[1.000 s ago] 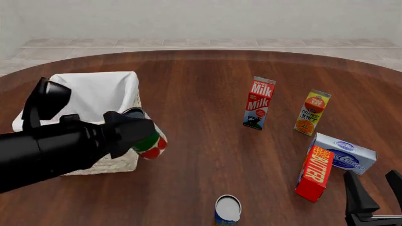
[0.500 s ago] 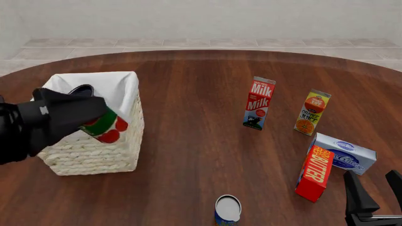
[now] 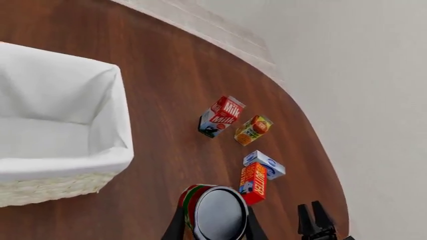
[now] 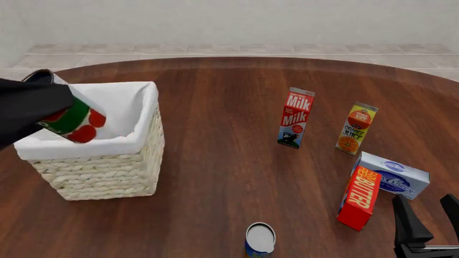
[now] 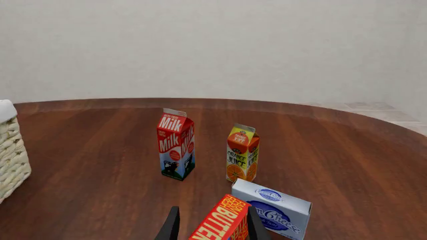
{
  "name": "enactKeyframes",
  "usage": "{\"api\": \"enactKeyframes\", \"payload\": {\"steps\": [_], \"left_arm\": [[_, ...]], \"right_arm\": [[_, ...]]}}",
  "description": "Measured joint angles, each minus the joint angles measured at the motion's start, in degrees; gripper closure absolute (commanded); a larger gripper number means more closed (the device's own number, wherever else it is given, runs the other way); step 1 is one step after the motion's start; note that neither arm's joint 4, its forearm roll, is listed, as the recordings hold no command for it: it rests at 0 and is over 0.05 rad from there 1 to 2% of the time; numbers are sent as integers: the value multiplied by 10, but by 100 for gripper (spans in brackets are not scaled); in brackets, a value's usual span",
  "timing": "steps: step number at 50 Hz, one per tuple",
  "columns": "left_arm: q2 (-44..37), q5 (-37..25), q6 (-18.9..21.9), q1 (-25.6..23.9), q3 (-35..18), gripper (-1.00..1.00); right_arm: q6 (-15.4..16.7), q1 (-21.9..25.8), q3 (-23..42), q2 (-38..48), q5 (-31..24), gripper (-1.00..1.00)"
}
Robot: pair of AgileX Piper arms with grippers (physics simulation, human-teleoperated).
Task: Pick up the tomato sauce, and put it in the basket.
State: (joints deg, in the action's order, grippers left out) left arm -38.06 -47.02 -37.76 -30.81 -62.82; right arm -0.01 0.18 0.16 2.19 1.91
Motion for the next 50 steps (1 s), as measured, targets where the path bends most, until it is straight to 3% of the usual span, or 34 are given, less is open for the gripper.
{"api": "enactKeyframes", "payload": {"steps": [31, 50], "left_arm": [[-18, 0, 47, 82, -38, 100], [-36, 29, 85, 129, -27, 100]], "right_arm": [[0, 0, 0, 0, 0, -100], [0, 0, 0, 0, 0, -100]]}}
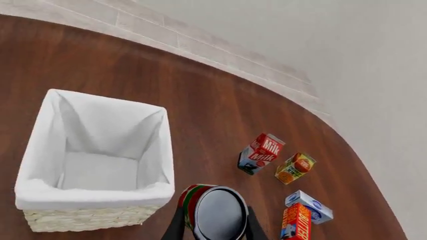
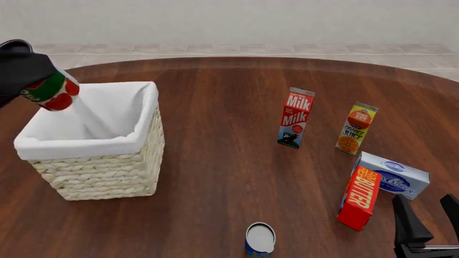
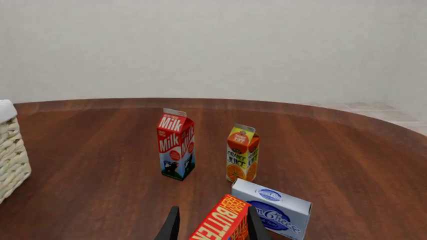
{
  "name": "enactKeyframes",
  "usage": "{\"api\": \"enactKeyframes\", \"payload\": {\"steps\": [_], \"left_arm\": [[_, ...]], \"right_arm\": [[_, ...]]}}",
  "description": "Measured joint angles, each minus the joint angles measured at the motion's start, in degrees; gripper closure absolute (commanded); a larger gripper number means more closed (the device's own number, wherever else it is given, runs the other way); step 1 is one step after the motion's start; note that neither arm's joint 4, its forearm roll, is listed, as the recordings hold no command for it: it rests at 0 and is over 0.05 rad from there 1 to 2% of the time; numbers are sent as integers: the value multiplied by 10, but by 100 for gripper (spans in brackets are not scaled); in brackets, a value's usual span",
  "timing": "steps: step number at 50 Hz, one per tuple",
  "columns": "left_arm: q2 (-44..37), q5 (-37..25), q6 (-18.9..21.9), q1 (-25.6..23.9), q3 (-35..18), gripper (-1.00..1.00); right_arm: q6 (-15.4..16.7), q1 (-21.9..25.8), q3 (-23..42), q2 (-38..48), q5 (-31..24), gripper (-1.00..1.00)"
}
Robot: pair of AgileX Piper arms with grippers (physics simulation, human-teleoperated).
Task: Pick up the tomato sauce, and put it in the basket.
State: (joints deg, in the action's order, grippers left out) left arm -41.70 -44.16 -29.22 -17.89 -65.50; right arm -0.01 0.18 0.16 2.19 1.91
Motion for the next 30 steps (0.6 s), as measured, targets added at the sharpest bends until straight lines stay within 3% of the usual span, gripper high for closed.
{"api": "enactKeyframes", "payload": {"steps": [30], "left_arm": [[-36, 50, 28, 48, 32, 100]], "right_arm": [[0, 0, 0, 0, 0, -100]]}}
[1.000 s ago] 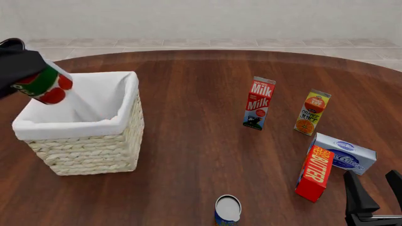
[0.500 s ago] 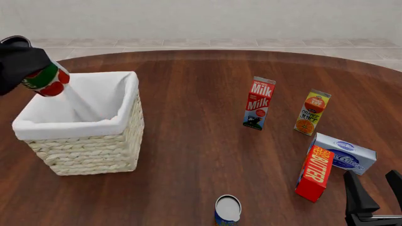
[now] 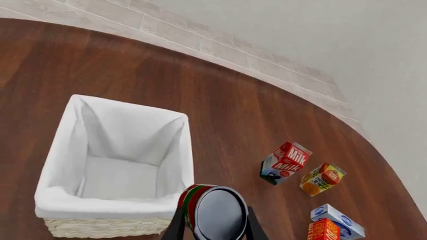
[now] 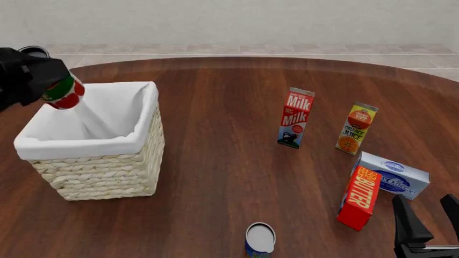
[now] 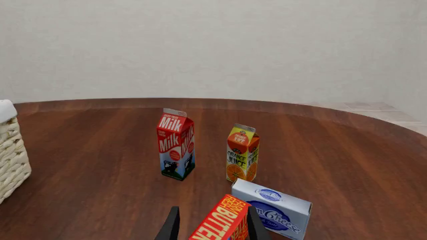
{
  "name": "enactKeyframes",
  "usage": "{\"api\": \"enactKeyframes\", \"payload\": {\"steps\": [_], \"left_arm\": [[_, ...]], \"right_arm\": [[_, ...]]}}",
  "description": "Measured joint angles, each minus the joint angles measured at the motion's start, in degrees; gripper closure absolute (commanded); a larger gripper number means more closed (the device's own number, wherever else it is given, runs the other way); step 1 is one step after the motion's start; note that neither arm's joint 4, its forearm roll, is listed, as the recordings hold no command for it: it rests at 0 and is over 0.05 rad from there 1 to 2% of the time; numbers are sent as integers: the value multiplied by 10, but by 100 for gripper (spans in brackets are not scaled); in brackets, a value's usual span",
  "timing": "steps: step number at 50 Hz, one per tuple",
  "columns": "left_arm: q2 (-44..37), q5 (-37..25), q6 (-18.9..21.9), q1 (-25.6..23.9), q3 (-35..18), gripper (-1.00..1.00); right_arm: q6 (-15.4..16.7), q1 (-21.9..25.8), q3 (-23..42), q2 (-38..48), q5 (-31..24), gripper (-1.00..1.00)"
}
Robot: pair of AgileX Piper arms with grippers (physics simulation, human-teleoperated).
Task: Pick up the tomato sauce, and put it in the basket.
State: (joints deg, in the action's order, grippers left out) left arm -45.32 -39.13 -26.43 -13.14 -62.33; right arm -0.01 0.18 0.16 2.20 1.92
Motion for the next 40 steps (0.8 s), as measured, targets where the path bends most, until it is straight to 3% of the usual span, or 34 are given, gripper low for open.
{"api": "enactKeyframes", "payload": {"steps": [40], "left_arm": [[-79, 71, 23, 53, 24, 100]], "right_arm": [[0, 0, 0, 0, 0, -100]]}}
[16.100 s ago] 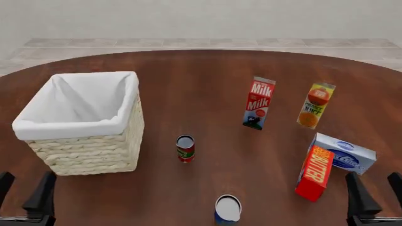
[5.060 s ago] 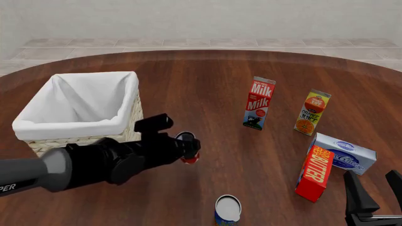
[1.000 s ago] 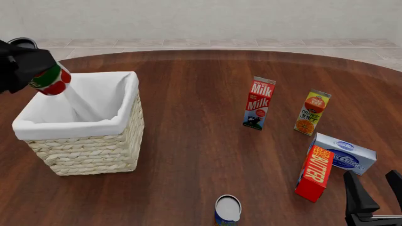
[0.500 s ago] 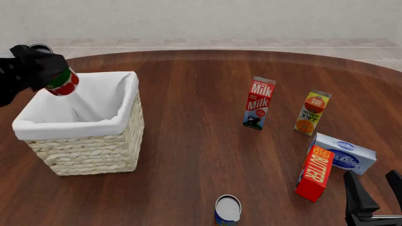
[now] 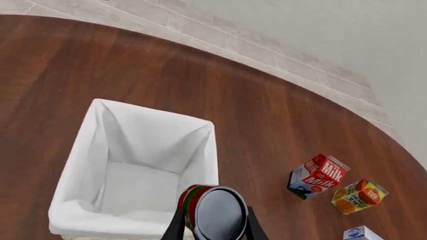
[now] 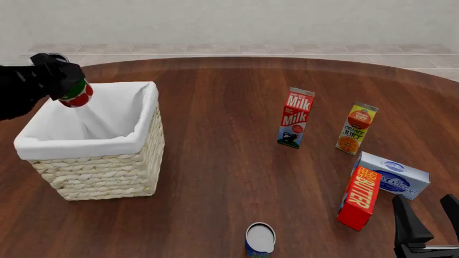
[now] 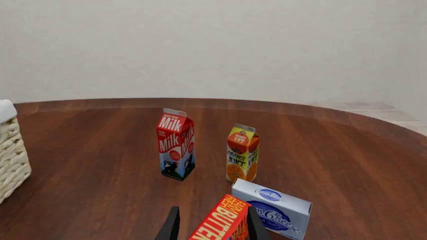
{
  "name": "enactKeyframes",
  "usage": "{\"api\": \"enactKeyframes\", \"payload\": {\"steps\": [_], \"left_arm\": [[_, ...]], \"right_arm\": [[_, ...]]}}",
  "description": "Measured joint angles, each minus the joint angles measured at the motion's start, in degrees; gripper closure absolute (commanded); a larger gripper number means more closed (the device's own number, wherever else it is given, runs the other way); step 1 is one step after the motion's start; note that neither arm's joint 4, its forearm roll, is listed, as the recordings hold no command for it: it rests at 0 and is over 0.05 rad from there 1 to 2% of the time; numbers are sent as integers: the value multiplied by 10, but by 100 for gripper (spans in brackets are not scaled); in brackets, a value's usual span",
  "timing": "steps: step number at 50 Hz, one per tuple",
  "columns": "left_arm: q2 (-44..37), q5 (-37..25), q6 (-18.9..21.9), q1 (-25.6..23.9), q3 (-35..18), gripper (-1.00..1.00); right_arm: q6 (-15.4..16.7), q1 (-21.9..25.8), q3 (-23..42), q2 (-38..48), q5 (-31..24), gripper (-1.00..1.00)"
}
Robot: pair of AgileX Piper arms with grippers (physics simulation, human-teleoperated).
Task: Pick up the tomato sauce, and put it in the basket.
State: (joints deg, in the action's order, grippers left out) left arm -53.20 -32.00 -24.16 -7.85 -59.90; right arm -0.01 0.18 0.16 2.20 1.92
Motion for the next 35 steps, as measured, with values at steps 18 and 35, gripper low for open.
{"api": "enactKeyframes", "payload": {"steps": [18, 35], "left_arm": [[-36, 29, 15, 26, 5, 100], [-66, 55, 19, 45, 13, 100]], "right_arm": [[0, 0, 0, 0, 0, -100], [0, 0, 0, 0, 0, -100]]}}
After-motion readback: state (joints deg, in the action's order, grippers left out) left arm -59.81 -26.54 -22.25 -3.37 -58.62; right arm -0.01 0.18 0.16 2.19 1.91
